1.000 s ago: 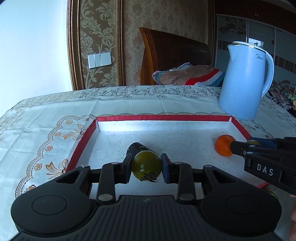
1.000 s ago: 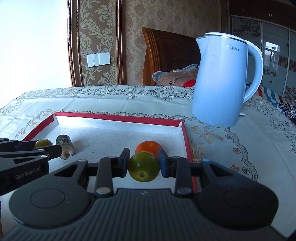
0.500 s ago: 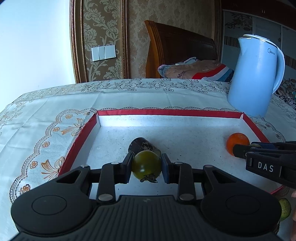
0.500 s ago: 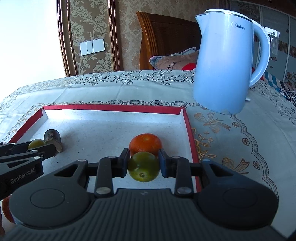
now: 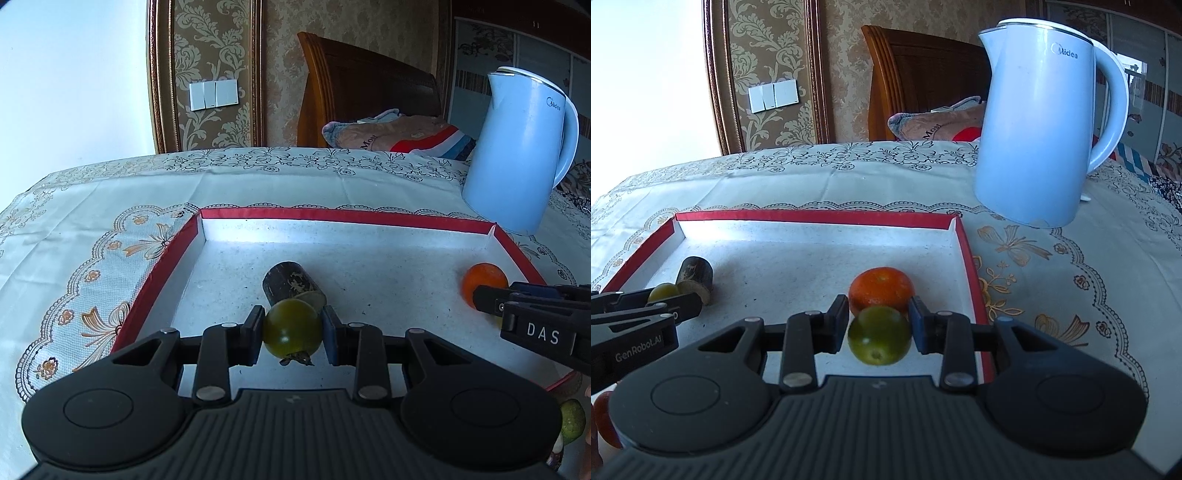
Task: Organize fruits
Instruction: 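Carry the tomato over the tray while the right gripper lowers and releases the lime, then lower the green tomato into the tray and open the left gripper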
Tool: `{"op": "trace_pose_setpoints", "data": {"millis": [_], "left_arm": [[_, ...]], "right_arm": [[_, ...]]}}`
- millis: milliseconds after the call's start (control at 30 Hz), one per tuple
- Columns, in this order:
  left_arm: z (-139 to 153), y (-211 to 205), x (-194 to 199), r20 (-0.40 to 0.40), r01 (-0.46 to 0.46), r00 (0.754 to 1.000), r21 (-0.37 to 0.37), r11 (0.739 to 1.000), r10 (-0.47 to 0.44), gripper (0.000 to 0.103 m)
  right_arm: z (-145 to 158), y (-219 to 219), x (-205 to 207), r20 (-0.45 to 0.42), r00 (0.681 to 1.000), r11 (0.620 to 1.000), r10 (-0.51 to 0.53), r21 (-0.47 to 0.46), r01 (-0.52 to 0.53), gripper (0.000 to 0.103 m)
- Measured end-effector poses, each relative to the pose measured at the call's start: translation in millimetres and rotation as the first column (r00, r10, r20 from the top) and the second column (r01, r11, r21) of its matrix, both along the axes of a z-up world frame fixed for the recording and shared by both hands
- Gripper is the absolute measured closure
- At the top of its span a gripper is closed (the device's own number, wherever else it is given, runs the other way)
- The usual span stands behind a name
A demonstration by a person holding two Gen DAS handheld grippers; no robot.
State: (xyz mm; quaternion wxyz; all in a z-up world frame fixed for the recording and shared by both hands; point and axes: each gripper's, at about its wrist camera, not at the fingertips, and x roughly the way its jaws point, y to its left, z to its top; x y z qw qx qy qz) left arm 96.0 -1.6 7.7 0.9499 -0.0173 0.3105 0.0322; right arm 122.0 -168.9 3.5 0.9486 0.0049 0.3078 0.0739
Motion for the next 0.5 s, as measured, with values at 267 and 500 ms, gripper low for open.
{"op": "trace_pose_setpoints", "data": {"millis": [267,500], "left_arm": [[-0.8,4.0,1.5,-0.016,0.001,1.000,-0.027,1.000,-0.001,0.071],[6.5,-0.8,-9.3,0.071,-0.014,0.997,0.016,1.000,0.012,0.034]], "right_arm": [[3.3,-1.6,-3.5,0.027,1.000,1.000,-0.006,0.002,0.006,0.042],[4.0,-2.9,-5.5,0.043,0.999,1.000,-0.021,0.000,0.021,0.030]]}}
